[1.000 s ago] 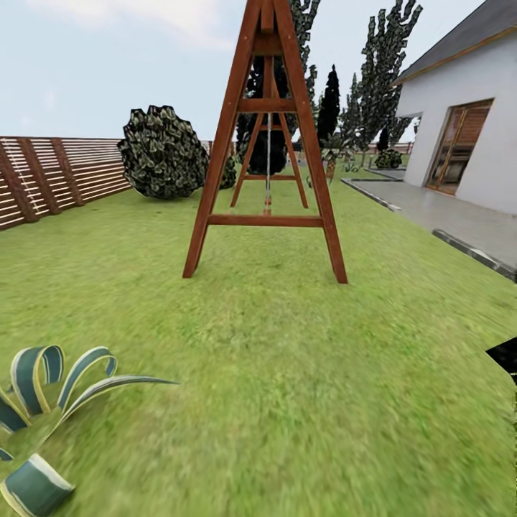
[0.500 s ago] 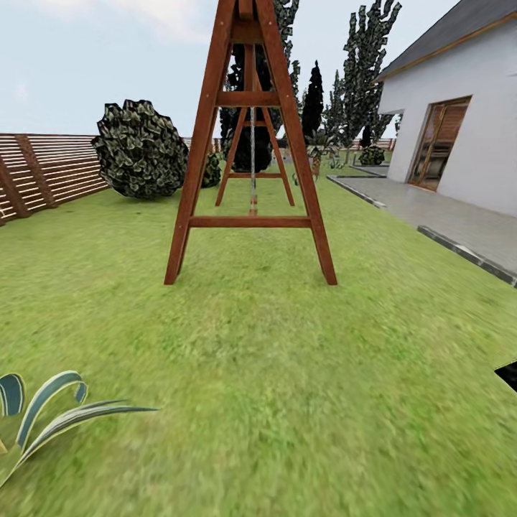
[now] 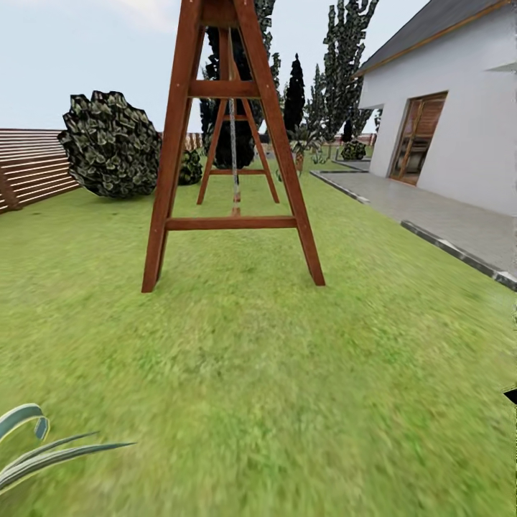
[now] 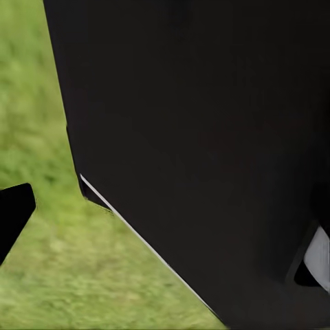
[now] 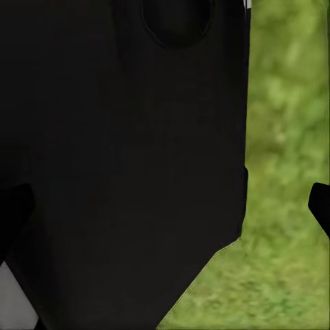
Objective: Take the three Easter eggs out of the wicker basket on the lawn in the garden, then place them on the lawn next to a single tree (choose any tree) so that all three eggs are next to the same tree and none are left in the basket.
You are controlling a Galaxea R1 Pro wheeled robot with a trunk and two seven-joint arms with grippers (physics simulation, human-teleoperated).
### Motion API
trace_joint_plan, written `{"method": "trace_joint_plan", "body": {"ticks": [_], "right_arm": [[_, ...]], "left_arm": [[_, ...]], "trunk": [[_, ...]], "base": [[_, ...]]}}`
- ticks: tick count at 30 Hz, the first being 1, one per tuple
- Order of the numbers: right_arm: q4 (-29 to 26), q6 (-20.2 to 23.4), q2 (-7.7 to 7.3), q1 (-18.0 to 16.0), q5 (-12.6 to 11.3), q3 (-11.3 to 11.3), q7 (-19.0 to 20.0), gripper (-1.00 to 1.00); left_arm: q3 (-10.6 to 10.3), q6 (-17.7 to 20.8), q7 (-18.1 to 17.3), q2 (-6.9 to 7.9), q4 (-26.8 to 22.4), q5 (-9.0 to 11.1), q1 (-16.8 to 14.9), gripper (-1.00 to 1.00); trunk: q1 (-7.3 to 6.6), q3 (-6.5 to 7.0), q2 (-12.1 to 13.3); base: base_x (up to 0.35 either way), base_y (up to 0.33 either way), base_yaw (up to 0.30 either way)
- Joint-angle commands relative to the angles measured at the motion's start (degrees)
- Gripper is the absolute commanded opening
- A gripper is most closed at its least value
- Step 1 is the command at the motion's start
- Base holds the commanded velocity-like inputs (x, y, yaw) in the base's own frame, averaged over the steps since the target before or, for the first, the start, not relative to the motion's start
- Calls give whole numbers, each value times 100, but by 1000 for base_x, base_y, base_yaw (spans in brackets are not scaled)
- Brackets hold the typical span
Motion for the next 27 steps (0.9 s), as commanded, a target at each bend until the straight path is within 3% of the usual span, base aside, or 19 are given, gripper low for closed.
{"method": "trace_joint_plan", "body": {"ticks": [1,8,27], "right_arm": [[21,-23,-1,-9,-50,1,29,100],[21,-23,-1,-9,-46,1,29,100],[21,-27,-1,-9,-51,7,29,100]], "left_arm": [[0,4,-18,2,-2,-7,0,100],[0,6,-18,2,-1,-7,0,100],[3,4,-18,2,-4,-7,0,100]], "trunk": [[3,-12,-2],[3,-54,-2],[3,-71,-2]], "base": [[340,0,-168],[341,0,-144],[340,0,-38]]}}
